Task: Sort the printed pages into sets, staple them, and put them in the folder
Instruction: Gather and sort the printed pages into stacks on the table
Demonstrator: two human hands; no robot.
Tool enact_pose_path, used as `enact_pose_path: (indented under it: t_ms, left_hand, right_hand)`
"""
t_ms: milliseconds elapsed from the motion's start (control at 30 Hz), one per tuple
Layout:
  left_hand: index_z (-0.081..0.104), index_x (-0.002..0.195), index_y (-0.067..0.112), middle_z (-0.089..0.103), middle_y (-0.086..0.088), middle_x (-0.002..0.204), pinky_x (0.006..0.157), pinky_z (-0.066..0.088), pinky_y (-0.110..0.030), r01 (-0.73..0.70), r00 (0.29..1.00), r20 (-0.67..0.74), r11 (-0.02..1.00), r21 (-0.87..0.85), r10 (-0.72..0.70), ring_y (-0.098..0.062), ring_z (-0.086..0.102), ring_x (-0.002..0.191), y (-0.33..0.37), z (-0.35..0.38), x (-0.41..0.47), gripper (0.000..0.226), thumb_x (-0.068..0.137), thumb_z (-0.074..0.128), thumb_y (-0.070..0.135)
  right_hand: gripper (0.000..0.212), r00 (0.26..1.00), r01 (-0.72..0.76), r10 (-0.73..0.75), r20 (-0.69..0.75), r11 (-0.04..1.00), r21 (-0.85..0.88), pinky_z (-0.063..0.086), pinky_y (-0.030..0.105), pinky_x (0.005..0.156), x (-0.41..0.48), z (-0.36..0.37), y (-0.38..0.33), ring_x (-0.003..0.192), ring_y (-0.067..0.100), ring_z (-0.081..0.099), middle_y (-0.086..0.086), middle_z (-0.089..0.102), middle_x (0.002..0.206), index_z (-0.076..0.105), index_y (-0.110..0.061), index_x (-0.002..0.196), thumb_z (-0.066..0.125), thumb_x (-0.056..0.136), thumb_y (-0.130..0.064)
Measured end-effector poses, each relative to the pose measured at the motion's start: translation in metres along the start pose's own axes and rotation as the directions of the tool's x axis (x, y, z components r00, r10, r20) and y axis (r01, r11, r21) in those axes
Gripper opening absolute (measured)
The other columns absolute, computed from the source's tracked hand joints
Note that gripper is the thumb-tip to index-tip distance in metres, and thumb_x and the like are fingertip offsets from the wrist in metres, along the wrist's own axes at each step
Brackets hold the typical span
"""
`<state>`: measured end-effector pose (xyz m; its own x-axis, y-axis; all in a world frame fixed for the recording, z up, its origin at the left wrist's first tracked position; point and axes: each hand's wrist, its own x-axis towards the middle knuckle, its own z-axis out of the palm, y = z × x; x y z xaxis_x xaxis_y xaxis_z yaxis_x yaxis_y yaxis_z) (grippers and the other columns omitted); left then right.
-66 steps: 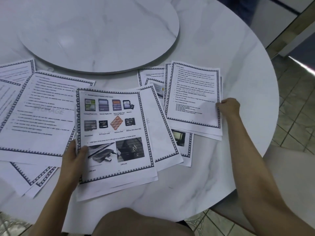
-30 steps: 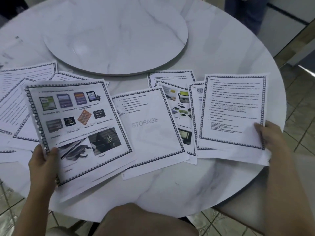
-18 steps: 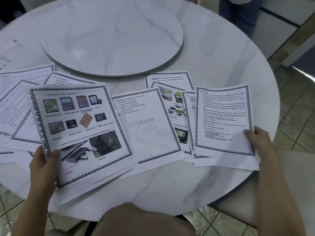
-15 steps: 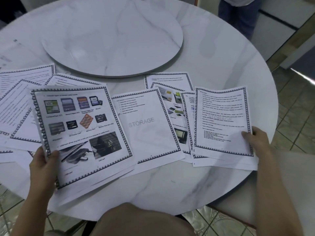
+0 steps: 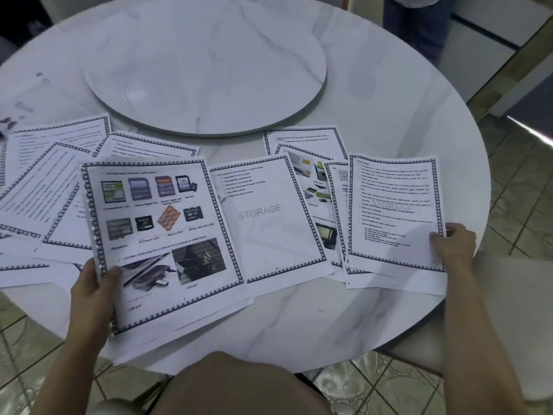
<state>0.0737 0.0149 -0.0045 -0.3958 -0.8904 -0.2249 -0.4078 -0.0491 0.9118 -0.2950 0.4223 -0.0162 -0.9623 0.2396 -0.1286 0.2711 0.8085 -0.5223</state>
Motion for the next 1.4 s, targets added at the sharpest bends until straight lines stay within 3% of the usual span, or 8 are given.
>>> enact_pose_path:
  t_ms: [167, 267, 467, 667, 867, 1033, 1233, 1400]
  left_hand:
    - [0.049, 0.123, 0.006, 0.055, -0.012, 0.111, 0.086, 0.041, -0.041, 0.004, 1.000, 0.017, 1.000, 0.020, -0.004, -0.028, 0.053, 0.097, 0.001, -0.012, 0.004, 0.029, 0.095, 0.043, 0.009]
    - [0.048, 0.124, 0.004, 0.056, -0.016, 0.117, 0.086, 0.041, -0.040, 0.017, 0.999, 0.028, 1.000, 0.013, -0.018, -0.027, 0.052, 0.097, 0.003, -0.015, 0.006, 0.030, 0.095, 0.042, 0.008]
    - [0.048, 0.124, 0.002, 0.055, -0.022, 0.122, 0.085, 0.039, -0.038, 0.042, 0.998, 0.055, 0.999, 0.000, -0.042, -0.026, 0.051, 0.096, 0.002, -0.017, 0.007, 0.030, 0.095, 0.041, 0.007]
    - [0.047, 0.125, 0.003, 0.054, -0.010, 0.111, 0.084, 0.039, -0.037, 0.048, 0.997, 0.068, 0.999, -0.017, -0.047, -0.025, 0.051, 0.096, 0.003, -0.019, 0.007, 0.031, 0.095, 0.041, 0.007]
    - [0.049, 0.123, 0.005, 0.056, -0.011, 0.112, 0.085, 0.042, -0.040, 0.045, 0.991, 0.123, 0.999, -0.024, -0.042, -0.028, 0.054, 0.096, 0.001, -0.020, 0.008, 0.029, 0.095, 0.043, 0.009]
    - [0.052, 0.116, 0.009, 0.058, -0.010, 0.108, 0.084, 0.042, -0.039, 0.033, 0.984, 0.178, 0.999, -0.012, -0.031, -0.028, 0.056, 0.094, 0.006, -0.015, 0.004, 0.024, 0.094, 0.044, 0.008]
    - [0.053, 0.119, 0.010, 0.061, -0.014, 0.112, 0.089, 0.046, -0.045, 0.044, 0.982, 0.183, 0.999, -0.012, -0.041, -0.032, 0.059, 0.098, 0.011, -0.003, 0.001, 0.026, 0.094, 0.044, 0.009]
    - [0.052, 0.119, 0.011, 0.059, -0.012, 0.112, 0.090, 0.044, -0.044, 0.045, 0.994, 0.102, 0.997, -0.056, -0.039, -0.030, 0.057, 0.099, 0.019, 0.025, -0.013, 0.026, 0.095, 0.044, 0.009]
  right_hand:
    - [0.036, 0.982, 0.154, -0.159, -0.097, 0.986, -0.057, 0.036, 0.045, 0.097, -0.026, 0.009, -0.021, 0.116, 0.045, 0.043, 0.030, 0.046, 0.125, 0.054, 0.001, 0.121, 0.058, 0.085, -0.005]
    - [0.028, 0.931, 0.364, -0.365, 0.016, 0.930, 0.048, 0.040, 0.030, 0.087, -0.051, 0.024, -0.050, 0.102, 0.038, 0.056, 0.029, 0.056, 0.113, 0.061, 0.002, 0.113, 0.059, 0.085, -0.003]
    - [0.030, 0.813, 0.481, -0.512, 0.278, 0.859, 0.176, 0.039, 0.024, 0.084, -0.124, 0.073, -0.112, 0.096, 0.020, 0.053, 0.017, 0.055, 0.113, 0.058, -0.003, 0.117, 0.058, 0.088, -0.012]
    - [0.049, 0.846, 0.516, -0.425, 0.321, 0.804, -0.295, 0.033, 0.040, 0.098, -0.166, 0.116, -0.130, 0.120, 0.032, 0.040, 0.017, 0.044, 0.127, 0.043, -0.001, 0.125, 0.056, 0.088, -0.031]
    - [0.057, 0.922, 0.362, -0.290, 0.256, 0.881, -0.305, 0.030, 0.039, 0.100, -0.172, 0.121, -0.134, 0.123, 0.034, 0.036, 0.020, 0.039, 0.131, 0.041, -0.001, 0.125, 0.062, 0.082, -0.033]
    - [0.053, 0.930, 0.273, -0.211, 0.301, 0.945, -0.180, 0.031, 0.041, 0.101, -0.159, 0.119, -0.137, 0.122, 0.034, 0.037, 0.018, 0.041, 0.128, 0.045, -0.005, 0.121, 0.068, 0.075, -0.022]
    - [0.025, 0.866, 0.132, -0.264, 0.424, 0.940, 0.314, 0.040, 0.023, 0.071, -0.141, 0.104, -0.137, 0.085, 0.020, 0.054, 0.011, 0.060, 0.095, 0.059, 0.000, 0.111, 0.058, 0.087, -0.008]
    - [0.030, 0.783, 0.125, -0.336, 0.524, 0.909, 0.397, 0.044, 0.029, 0.089, -0.110, 0.079, -0.140, 0.098, 0.018, 0.056, 0.006, 0.060, 0.106, 0.059, -0.002, 0.118, 0.058, 0.089, -0.010]
